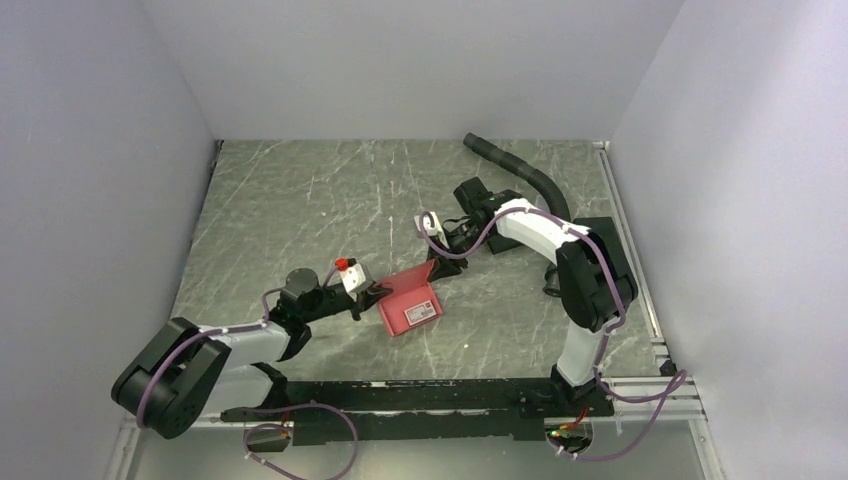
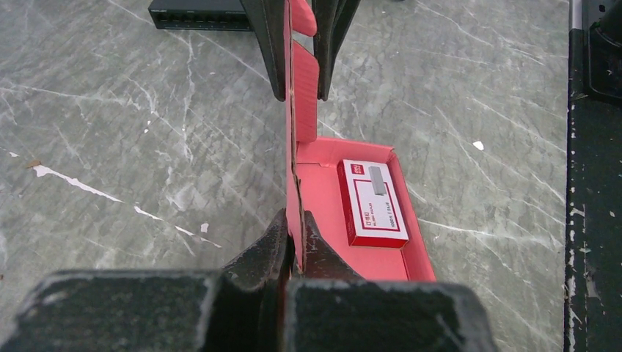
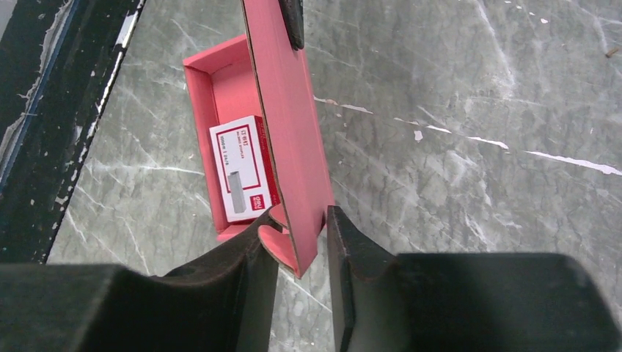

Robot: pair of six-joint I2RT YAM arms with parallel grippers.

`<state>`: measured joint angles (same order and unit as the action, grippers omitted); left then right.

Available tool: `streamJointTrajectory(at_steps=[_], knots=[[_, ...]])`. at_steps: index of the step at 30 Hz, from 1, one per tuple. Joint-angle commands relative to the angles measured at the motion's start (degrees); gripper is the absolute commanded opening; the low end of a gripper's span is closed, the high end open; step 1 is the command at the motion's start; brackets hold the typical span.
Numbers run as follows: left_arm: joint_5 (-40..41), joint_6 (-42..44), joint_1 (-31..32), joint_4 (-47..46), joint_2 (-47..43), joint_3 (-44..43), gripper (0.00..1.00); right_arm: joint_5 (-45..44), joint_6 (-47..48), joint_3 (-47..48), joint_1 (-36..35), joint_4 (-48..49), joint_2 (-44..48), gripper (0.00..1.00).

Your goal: Fold the paper box

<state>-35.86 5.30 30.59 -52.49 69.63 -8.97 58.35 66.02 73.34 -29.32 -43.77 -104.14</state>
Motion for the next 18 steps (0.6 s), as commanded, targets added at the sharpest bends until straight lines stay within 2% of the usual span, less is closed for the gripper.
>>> streamJointTrajectory(at_steps=[1,6,11,17,18], knots=[[-1.9,0.7,0.1,-3.5,0.8,-1.9,0.0,3.4,3.0,1.1,-1.4,0.1,1.4,0.29],[-2.8,0.7,0.0,-3.2,2.0,-3.0,0.0,1.6,7.0,1.6,-3.3,-2.4,1.5,0.19],[-3.1,0.7,0.0,-2.8,2.2,-3.3,0.0,-0.2,8.2,1.0,-4.9,-2.0,2.3,0.0],[-2.6,0.8,0.0,-2.6,2.3,-3.2,0.0,-0.4,6.1,-1.5,-5.0,1.7,5.0,0.0],[-2.6,0.7,0.0,-2.7,2.5,-3.2,0.0,-0.2,6.2,-1.4,-5.0,1.3,5.0,0.03]])
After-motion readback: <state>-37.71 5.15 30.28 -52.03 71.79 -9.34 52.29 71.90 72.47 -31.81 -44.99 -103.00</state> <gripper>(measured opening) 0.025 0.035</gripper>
